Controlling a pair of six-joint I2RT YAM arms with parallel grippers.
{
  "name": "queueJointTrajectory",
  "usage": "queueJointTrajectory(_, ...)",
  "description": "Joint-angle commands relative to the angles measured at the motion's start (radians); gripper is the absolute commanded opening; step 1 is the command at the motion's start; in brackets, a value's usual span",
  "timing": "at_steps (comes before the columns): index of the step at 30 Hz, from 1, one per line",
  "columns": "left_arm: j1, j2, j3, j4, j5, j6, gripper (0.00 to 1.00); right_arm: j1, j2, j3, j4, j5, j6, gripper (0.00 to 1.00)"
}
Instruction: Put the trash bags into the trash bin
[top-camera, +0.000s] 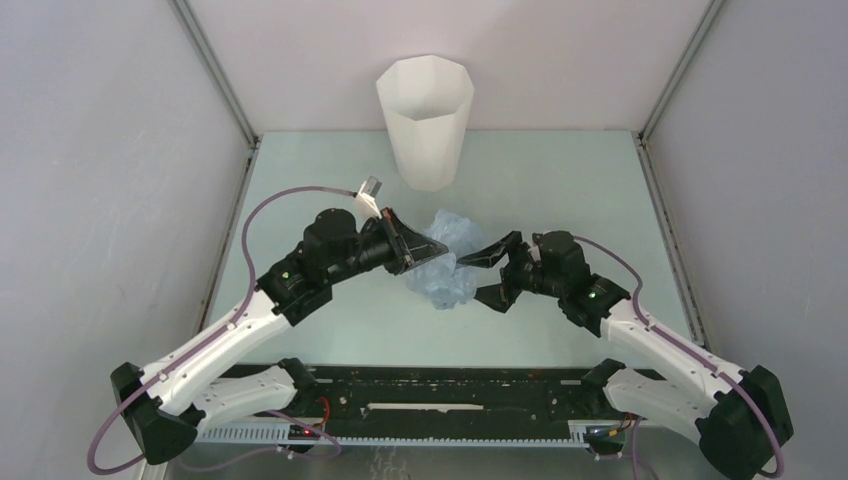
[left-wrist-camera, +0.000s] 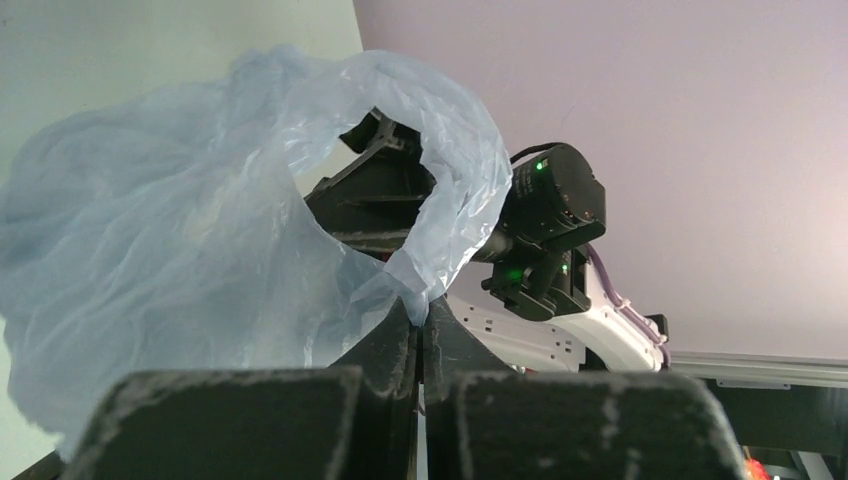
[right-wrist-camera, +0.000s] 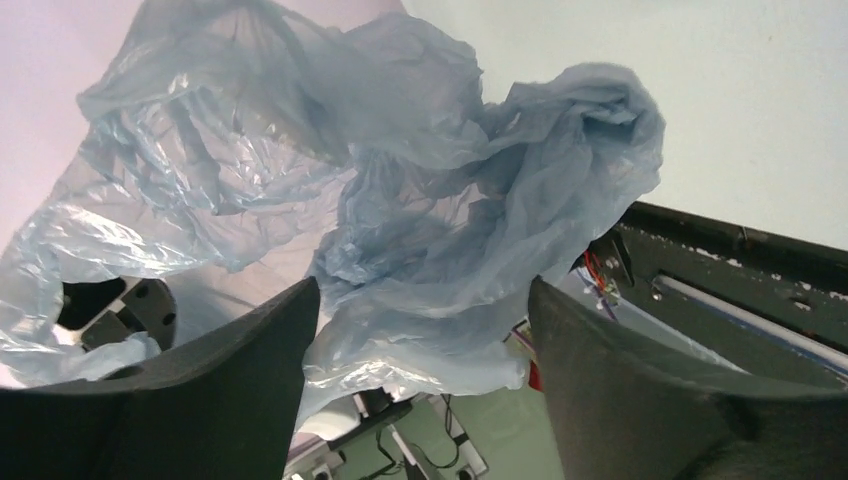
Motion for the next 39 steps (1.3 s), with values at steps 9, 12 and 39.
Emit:
queueJointTrajectory(9, 0.049, -0.044, -0.027, 0.025, 0.024, 0.015, 0.0, -0.172, 0.02, 0.014, 0.057, -0.053, -0.227, 0.0)
queueJointTrajectory(12, 0.089, -0.068, -0.026, -0.032, -0.014, 0.036, 0.0, -0.206, 0.006, 0.07, -0.05, -0.036, -0.415, 0.0)
queueJointTrajectory(39, 0.061, -0.209, -0.189, -0.237, -0.24, 0.189, 0.0, 0.028, -0.014, 0.36, -0.611, 0.235, -1.145, 0.0)
